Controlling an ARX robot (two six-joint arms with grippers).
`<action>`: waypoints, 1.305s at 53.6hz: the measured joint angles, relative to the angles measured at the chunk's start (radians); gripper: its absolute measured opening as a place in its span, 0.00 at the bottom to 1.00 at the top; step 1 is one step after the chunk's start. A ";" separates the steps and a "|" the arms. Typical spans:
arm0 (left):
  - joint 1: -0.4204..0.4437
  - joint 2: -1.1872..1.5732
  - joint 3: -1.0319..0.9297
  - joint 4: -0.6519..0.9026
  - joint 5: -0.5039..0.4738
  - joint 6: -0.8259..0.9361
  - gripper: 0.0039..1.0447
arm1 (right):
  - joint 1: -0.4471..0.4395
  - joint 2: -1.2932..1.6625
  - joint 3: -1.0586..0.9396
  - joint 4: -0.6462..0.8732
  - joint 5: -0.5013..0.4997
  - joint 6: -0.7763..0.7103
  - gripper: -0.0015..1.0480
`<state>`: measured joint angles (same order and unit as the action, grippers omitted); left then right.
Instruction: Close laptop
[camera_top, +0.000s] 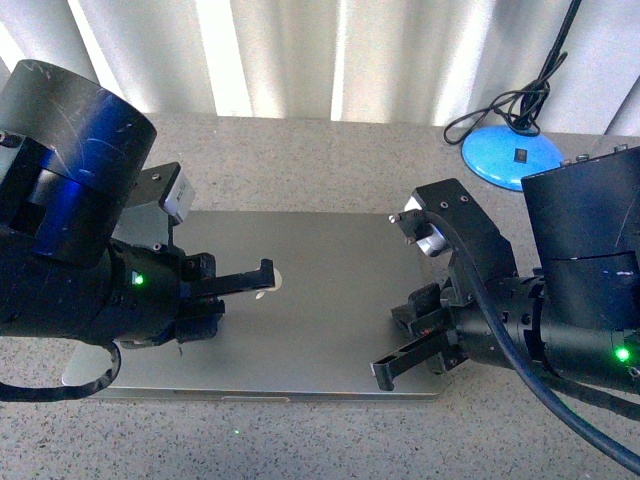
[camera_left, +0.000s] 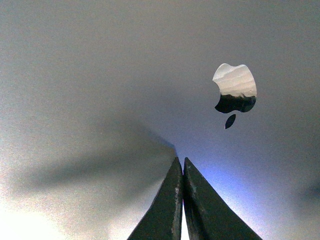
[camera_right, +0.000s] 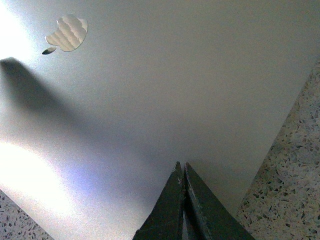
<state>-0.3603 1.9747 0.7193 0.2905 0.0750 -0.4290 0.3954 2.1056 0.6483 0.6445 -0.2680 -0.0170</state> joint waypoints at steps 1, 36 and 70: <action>0.000 0.002 -0.001 0.003 0.000 -0.002 0.03 | 0.000 0.000 0.000 0.000 0.000 0.000 0.01; 0.005 0.034 -0.051 0.100 0.013 -0.058 0.03 | 0.003 0.012 -0.016 0.003 0.006 -0.004 0.01; 0.201 -0.249 -0.117 0.273 -0.364 -0.002 0.03 | -0.070 -0.306 -0.081 0.026 0.127 -0.225 0.01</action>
<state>-0.1596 1.7252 0.6025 0.5632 -0.2890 -0.4313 0.3256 1.7992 0.5671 0.6708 -0.1406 -0.2420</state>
